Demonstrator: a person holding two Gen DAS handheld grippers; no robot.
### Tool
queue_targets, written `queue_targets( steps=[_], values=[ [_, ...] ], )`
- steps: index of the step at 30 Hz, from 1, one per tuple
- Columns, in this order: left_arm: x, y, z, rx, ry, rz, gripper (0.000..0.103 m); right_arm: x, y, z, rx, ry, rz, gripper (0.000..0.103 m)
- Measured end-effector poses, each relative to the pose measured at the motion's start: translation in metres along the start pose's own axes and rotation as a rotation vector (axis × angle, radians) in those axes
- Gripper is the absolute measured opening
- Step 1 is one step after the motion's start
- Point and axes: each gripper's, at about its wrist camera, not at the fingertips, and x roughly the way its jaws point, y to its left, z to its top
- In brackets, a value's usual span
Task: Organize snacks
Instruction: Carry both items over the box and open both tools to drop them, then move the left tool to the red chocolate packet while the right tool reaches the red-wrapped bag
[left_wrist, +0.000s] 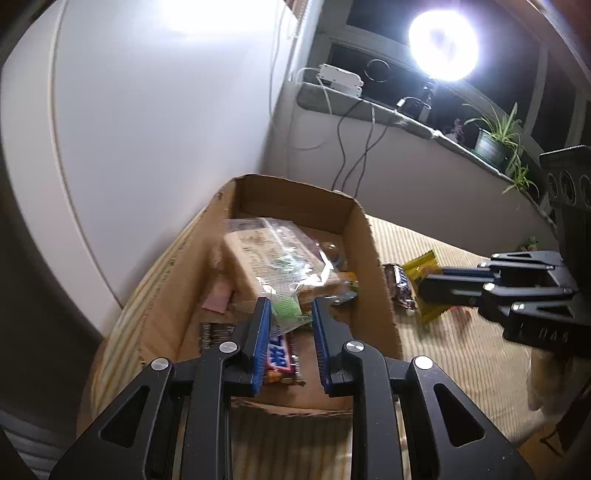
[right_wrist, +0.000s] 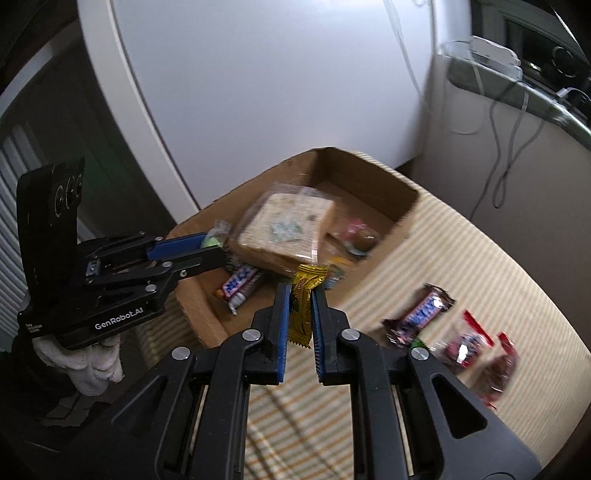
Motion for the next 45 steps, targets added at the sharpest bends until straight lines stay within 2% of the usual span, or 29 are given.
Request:
queue_targets(
  steps=[7,8,9,10,11,13,16,20,23,27,34,37,45],
  values=[
    [-0.003,0.006,0.001,-0.016,-0.009,0.014,0.023,0.017,0.013,0.002,-0.030,0.020,0.019,0.012],
    [-0.003,0.007,0.001,-0.017,-0.010,0.014,0.028,0.018,0.014,0.003,-0.032,0.020,0.024,0.013],
    [-0.003,0.007,0.001,-0.019,-0.011,0.016,0.038,0.018,0.014,0.003,-0.031,0.018,0.027,0.015],
    [-0.004,0.008,0.001,-0.021,-0.012,0.018,0.044,0.018,0.015,0.004,-0.030,0.017,0.028,0.023],
    [-0.004,0.008,0.001,-0.023,-0.015,0.020,0.049,0.017,0.014,0.004,-0.028,0.013,0.030,0.037],
    [-0.004,0.009,0.002,-0.030,-0.014,0.018,0.049,0.015,0.014,0.005,-0.022,-0.003,0.024,0.054],
    [-0.003,0.009,0.002,-0.034,-0.014,0.019,0.049,0.009,0.011,0.005,-0.014,-0.023,0.017,0.058],
    [-0.004,0.006,0.003,-0.029,-0.014,0.010,0.049,0.000,0.002,0.003,0.011,-0.044,-0.005,0.072],
    [-0.006,-0.001,0.003,-0.018,-0.018,0.000,0.049,-0.007,-0.009,0.000,0.036,-0.054,-0.027,0.078],
    [-0.007,-0.013,0.005,0.002,-0.025,-0.020,0.056,-0.021,-0.034,-0.007,0.090,-0.071,-0.073,0.078],
    [-0.006,-0.041,0.006,0.050,-0.035,-0.062,0.056,-0.053,-0.097,-0.026,0.230,-0.101,-0.171,0.078],
    [-0.005,-0.056,0.006,0.075,-0.037,-0.087,0.056,-0.066,-0.127,-0.037,0.305,-0.112,-0.182,0.078],
    [0.010,-0.103,0.007,0.141,-0.016,-0.150,0.056,-0.073,-0.170,-0.061,0.386,-0.079,-0.227,0.078]
  ],
)
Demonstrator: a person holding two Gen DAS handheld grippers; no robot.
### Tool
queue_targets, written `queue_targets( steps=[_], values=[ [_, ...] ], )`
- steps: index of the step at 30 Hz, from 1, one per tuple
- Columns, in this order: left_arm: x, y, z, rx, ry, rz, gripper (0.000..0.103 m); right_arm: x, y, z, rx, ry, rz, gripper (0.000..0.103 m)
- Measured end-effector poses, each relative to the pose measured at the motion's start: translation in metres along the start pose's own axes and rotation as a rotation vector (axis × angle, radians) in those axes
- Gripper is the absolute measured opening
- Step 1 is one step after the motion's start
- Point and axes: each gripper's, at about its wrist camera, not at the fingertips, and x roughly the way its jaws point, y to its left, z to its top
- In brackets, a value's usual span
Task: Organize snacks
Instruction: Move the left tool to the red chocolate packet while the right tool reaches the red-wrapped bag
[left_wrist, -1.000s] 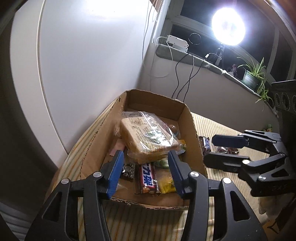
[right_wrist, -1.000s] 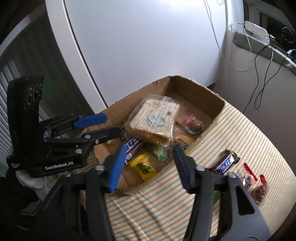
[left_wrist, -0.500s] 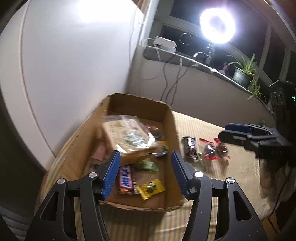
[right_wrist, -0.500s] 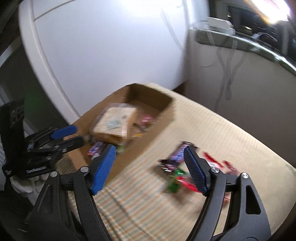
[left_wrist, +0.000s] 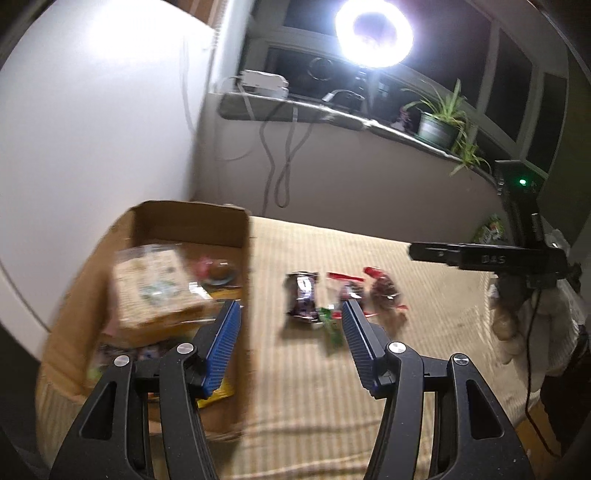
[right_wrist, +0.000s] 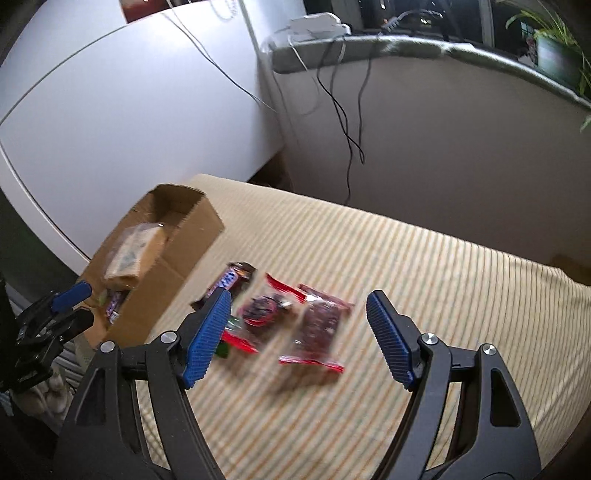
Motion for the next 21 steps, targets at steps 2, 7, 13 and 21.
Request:
queue_targets(
  steps=[2,7,13,21],
  values=[
    [0.007,-0.012,0.001,0.016,0.009,-0.017,0.056,0.003,-0.006,-0.002,0.005,0.011,-0.003,0.078],
    [0.030,-0.036,0.005,0.038,0.042,-0.067,0.056,0.015,-0.015,-0.004,0.017,0.037,0.004,0.078],
    [0.068,-0.053,0.009,0.044,0.100,-0.088,0.056,0.030,-0.025,-0.005,0.040,0.070,0.039,0.077],
    [0.116,-0.064,0.006,0.048,0.192,-0.072,0.043,0.056,-0.033,-0.011,0.058,0.135,0.087,0.057]
  ],
)
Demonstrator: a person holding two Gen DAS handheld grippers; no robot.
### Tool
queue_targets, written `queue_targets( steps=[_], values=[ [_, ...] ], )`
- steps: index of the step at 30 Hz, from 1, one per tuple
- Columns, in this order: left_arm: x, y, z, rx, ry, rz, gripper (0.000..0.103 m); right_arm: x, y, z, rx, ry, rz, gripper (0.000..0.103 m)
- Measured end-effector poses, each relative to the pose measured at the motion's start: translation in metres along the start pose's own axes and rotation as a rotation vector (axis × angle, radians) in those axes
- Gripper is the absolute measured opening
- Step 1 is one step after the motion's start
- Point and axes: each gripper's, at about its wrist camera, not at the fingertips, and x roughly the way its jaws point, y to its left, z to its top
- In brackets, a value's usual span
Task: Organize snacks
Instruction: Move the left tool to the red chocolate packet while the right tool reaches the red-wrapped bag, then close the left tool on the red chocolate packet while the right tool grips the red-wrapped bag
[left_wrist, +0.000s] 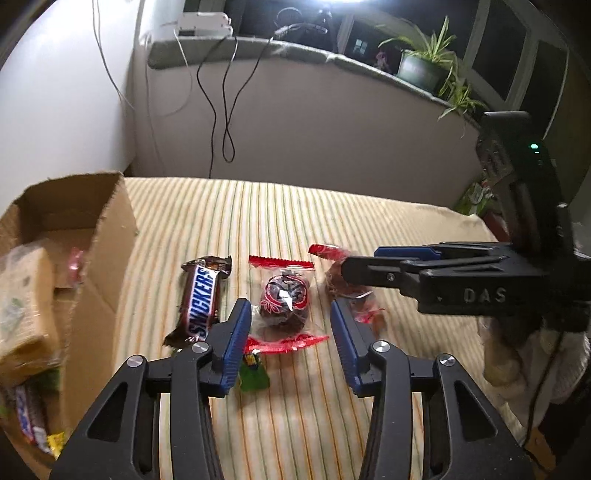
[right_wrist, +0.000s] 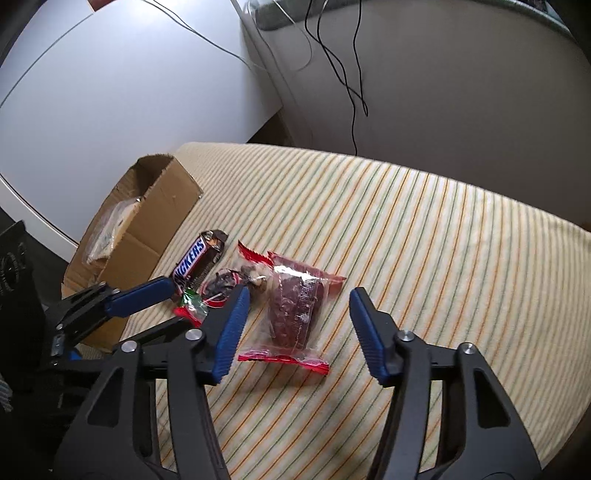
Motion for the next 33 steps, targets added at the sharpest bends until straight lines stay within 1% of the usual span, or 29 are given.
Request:
queue_targets(
  steps=[2,5,8,10,12,14,15,22,27,33],
  values=[
    [0.007,0.001,0.002,-0.007,0.011,0.000,0.043,0.005,-0.003,-0.001,0.008,0.011,0.012,0.055],
    [0.016,0.003,0.004,-0.017,0.029,-0.003,0.043,0.011,-0.007,-0.002,0.019,0.027,0.035,0.054],
    [0.025,0.006,0.005,-0.018,0.052,0.006,0.037,0.016,-0.009,-0.003,0.021,0.042,0.051,0.054],
    [0.029,0.007,0.005,-0.026,0.062,-0.002,0.037,0.022,-0.008,-0.003,0.023,0.051,0.059,0.054],
    [0.031,0.008,0.004,-0.034,0.060,-0.004,0.036,0.024,-0.010,-0.005,0.028,0.059,0.073,0.048],
    [0.030,0.009,0.004,-0.030,0.056,0.000,0.035,0.025,-0.010,-0.005,0.039,0.066,0.099,0.036],
    [0.030,0.008,0.003,-0.023,0.053,0.004,0.035,0.025,-0.009,-0.006,0.044,0.065,0.109,0.035],
    [0.021,0.005,0.004,-0.024,0.031,0.004,0.034,0.012,-0.008,-0.007,0.048,0.033,0.088,0.034],
    [0.001,0.005,0.009,-0.016,-0.012,0.000,0.034,-0.007,-0.007,-0.002,0.046,-0.002,0.079,0.034],
    [-0.025,0.010,0.015,-0.011,-0.063,0.000,0.034,-0.026,0.005,0.006,0.019,-0.041,0.071,0.034]
  ],
)
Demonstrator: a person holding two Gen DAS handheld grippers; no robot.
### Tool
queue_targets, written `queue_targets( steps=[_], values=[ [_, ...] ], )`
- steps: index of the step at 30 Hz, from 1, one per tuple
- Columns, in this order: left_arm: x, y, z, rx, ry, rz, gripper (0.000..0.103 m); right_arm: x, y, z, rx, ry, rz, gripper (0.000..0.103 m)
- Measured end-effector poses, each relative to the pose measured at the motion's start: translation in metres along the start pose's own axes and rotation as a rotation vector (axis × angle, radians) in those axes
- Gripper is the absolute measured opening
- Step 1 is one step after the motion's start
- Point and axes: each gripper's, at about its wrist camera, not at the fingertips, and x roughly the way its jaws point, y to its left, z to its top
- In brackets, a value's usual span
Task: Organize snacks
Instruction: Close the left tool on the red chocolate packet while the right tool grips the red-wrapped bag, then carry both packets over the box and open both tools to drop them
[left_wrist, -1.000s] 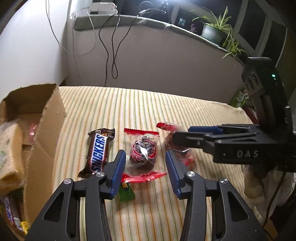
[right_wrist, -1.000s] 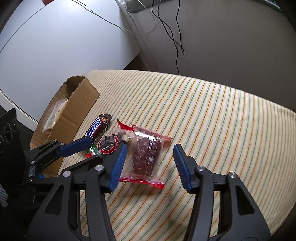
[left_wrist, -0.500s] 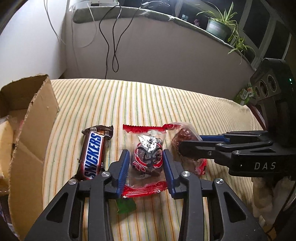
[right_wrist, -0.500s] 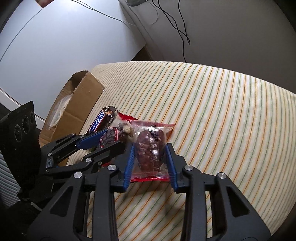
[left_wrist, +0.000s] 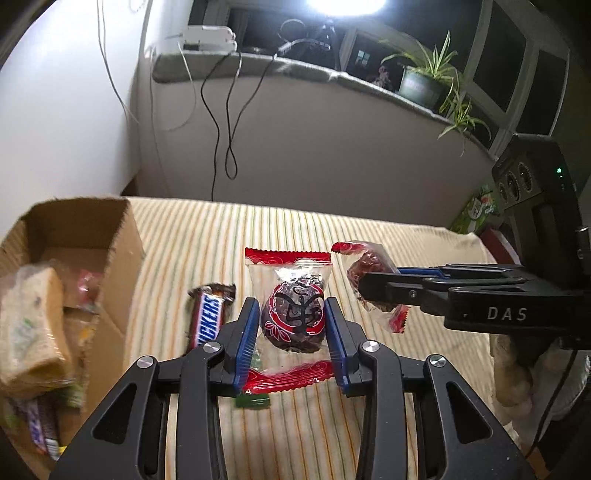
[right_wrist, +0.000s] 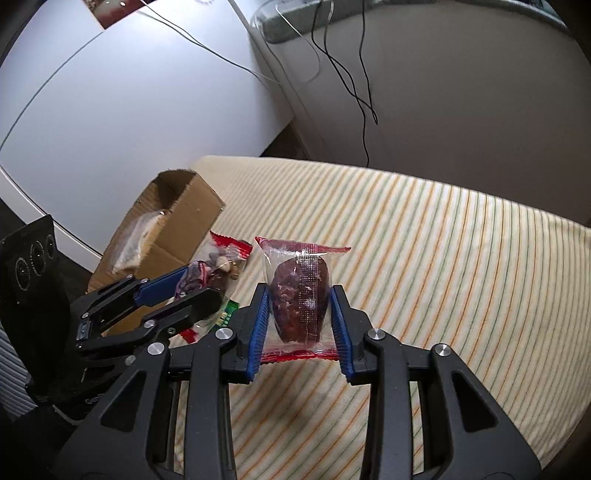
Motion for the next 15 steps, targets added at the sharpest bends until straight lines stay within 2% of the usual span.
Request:
queue_targets(
  steps=[8,15],
  values=[
    [-0.036,0.011,0.012,-0.004,-0.079,0.020,0.034,-0.011,0.032,0.015,-0.049,-0.038,0.008,0.034],
    [-0.062,0.040,0.023,-0.030,-0.133,0.070,0.034,-0.009,0.064,0.035,-0.096,-0.060,0.019,0.034]
  ],
)
